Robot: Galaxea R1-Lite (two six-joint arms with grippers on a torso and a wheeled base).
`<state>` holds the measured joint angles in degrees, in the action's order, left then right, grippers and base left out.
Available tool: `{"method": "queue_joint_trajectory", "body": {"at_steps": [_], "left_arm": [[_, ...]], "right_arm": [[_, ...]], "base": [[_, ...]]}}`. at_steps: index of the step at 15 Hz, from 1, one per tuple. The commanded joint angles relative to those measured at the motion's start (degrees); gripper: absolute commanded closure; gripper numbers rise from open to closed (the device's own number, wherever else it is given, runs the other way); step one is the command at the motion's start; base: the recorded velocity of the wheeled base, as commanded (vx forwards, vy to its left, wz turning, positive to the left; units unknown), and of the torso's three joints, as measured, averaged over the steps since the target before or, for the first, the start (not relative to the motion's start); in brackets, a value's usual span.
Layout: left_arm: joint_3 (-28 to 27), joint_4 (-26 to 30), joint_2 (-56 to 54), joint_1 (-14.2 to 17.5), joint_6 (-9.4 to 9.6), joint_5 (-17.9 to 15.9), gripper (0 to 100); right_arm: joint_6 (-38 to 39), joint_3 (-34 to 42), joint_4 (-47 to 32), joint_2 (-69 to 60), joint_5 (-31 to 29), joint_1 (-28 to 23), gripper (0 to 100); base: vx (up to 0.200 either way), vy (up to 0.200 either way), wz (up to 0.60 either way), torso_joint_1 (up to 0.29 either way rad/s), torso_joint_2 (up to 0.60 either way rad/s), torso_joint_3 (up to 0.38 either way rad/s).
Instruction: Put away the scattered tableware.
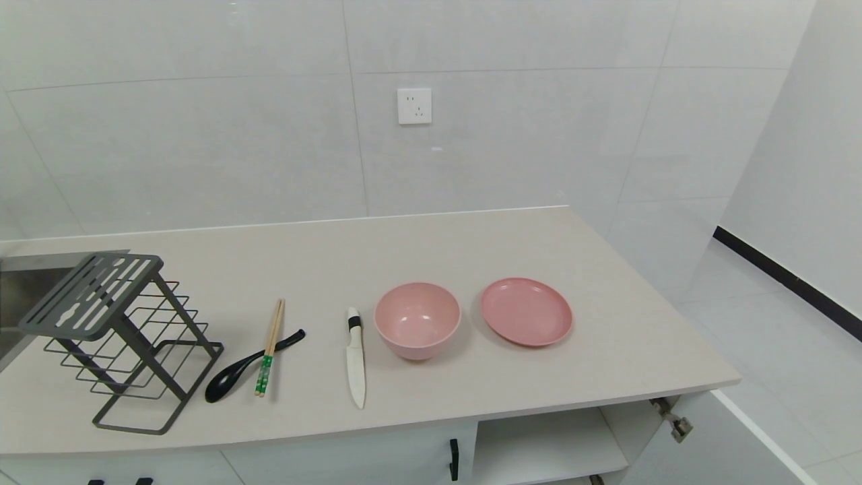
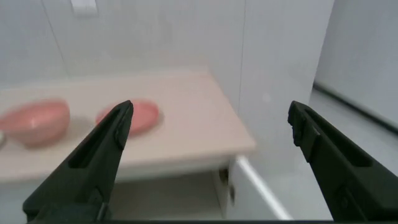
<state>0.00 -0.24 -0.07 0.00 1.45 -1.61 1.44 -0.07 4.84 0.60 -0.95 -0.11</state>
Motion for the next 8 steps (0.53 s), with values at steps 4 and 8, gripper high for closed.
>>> {"method": "queue_joint_trajectory", "body": {"at_steps": [4, 8], "left_arm": [[0.0, -0.02, 0.07, 0.0, -0.04, 0.03, 0], [0.0, -0.02, 0.07, 0.0, -0.04, 0.03, 0]], "right_arm": [[-0.56, -2.12, 6.06, 2.04, 5.96, 0.02, 0], [-0.56, -9.95, -3.43, 17.24, 16.07, 1.78, 0]], "base": [[0.0, 0.0, 0.0, 0.0, 0.0, 0.0], [0.0, 0.0, 0.0, 0.0, 0.0, 0.0]]}}
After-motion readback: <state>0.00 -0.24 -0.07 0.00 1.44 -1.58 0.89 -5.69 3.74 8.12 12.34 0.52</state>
